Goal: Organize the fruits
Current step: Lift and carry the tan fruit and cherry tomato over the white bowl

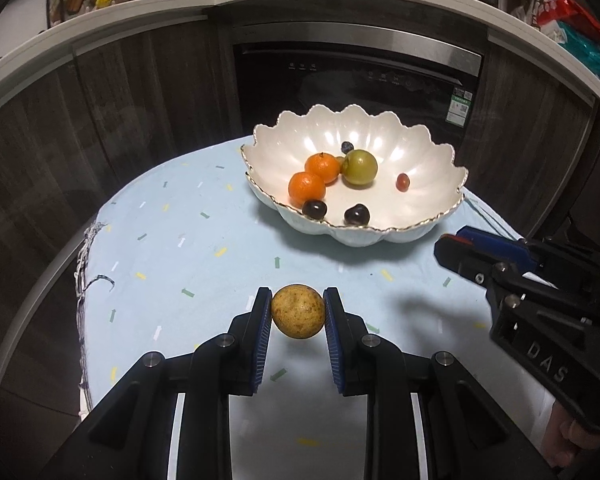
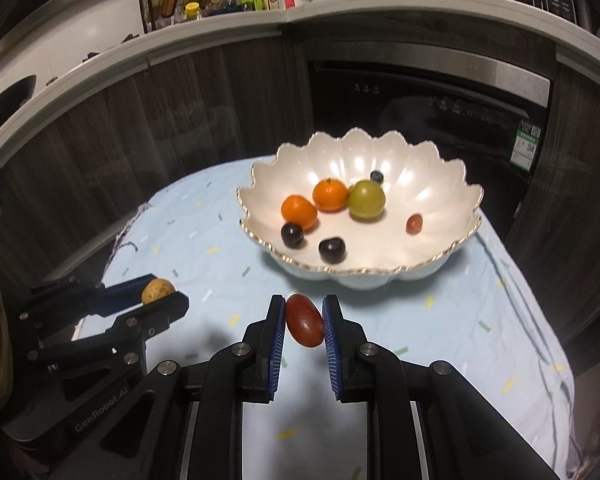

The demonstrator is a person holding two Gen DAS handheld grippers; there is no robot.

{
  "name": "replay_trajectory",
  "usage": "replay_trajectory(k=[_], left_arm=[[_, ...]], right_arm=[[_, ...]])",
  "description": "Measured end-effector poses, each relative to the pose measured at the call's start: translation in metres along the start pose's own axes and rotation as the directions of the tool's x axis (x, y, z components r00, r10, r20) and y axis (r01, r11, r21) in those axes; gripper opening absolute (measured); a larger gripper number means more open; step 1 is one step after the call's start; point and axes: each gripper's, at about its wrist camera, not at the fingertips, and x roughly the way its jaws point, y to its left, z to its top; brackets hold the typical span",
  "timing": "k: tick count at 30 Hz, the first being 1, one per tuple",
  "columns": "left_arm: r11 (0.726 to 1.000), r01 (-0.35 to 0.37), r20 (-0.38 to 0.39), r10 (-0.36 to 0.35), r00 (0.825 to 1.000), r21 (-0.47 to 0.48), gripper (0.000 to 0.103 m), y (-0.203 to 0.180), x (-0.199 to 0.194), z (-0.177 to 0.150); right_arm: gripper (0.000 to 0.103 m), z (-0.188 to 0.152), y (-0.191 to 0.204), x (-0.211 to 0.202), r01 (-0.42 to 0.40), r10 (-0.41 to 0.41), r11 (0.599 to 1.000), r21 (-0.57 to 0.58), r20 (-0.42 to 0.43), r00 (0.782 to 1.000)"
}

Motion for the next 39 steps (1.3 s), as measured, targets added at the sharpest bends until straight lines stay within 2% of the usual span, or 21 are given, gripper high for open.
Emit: replay_trajectory(k=[15, 25, 39], left_arm=[[1.0, -0.006, -0.002, 0.006, 1.0, -0.029, 0.026, -0.037, 0.01, 0.025], [0.999, -0.004, 0.008, 0.004, 1.0, -0.05, 0.026, -0.06, 0.023, 0.059], [0.999, -0.005, 0.009, 0.006, 1.0, -0.045, 0.026, -0.072, 0.047, 0.092]], right_arm=[[0.02, 0.024, -0.048, -0.008, 0.011, -0.011, 1.0, 0.015, 0.025, 1.0], [0.02, 0.05, -0.081, -0.006, 0.02, -0.021, 1.0, 0.016, 0.039, 0.999], [0.02, 0.079, -0.113, 0.01, 0.03, -0.032, 0.999, 0.035, 0.047, 0.998]])
